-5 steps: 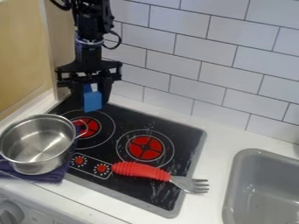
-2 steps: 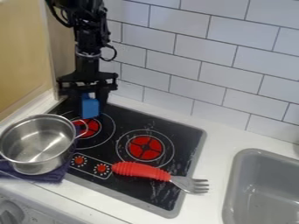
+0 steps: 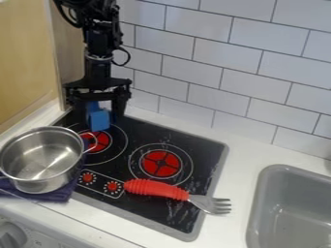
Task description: Move the blue object on the upper left of the burner
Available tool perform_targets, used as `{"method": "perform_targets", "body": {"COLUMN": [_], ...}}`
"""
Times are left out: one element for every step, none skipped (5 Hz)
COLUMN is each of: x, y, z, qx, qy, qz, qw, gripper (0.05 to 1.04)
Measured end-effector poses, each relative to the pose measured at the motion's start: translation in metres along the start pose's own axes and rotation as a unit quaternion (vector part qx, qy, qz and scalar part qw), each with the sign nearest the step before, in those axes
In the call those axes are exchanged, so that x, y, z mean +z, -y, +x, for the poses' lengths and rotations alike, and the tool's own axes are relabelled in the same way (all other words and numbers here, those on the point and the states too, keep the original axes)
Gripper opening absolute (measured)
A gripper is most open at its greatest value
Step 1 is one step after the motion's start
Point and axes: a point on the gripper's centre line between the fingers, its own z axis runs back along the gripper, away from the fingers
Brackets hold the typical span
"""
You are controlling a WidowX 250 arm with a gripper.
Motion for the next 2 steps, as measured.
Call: {"method": "perform_targets", "body": {"x": [0.0,0.009], "y": [0.001,-0.0006], "z": [0.0014,0.0034], "qx": [0.008,0.001], "qy": [0.004,0.019], "qz": [-0.003,-0.004], "qw": [1.0,0.9998], "gripper": [1.003,0.999]}}
